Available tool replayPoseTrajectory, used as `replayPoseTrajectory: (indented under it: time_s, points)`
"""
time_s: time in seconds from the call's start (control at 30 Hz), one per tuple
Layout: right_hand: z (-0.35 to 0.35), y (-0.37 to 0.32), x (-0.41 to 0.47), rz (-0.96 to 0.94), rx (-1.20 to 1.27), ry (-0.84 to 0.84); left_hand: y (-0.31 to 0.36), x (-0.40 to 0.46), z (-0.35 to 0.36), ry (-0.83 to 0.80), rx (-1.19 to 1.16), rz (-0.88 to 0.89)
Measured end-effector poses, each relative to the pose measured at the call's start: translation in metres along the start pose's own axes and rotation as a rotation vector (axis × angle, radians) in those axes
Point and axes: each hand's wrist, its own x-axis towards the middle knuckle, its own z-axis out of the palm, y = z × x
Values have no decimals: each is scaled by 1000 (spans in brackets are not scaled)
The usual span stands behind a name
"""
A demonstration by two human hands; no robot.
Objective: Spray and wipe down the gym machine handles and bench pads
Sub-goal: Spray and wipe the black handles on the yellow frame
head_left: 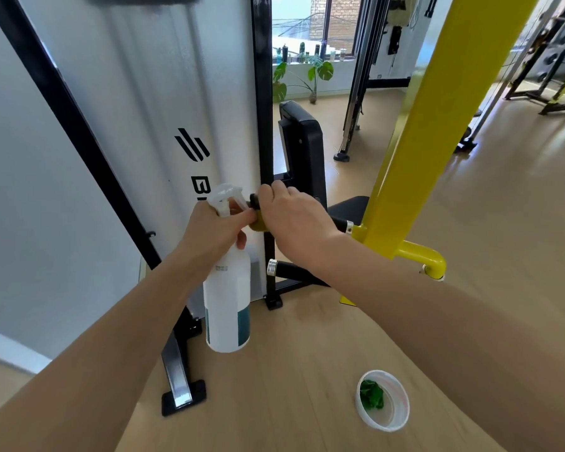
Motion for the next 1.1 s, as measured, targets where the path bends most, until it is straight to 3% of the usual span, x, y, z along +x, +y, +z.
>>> replayPoseTrajectory:
  time_s: [0.3, 0.7, 0.93, 1.1]
  points:
    - [4, 35, -59, 172, -146, -82, 7, -12, 15, -18, -22, 44]
    - [5, -6, -2, 32, -41, -2, 1, -20, 14, 131, -56, -68]
    - [11, -2, -51, -60, 56, 180, -6, -65, 44, 302, -46, 41]
    - [10, 21, -104, -156, 264, 308, 2, -111, 80, 397, -14, -5]
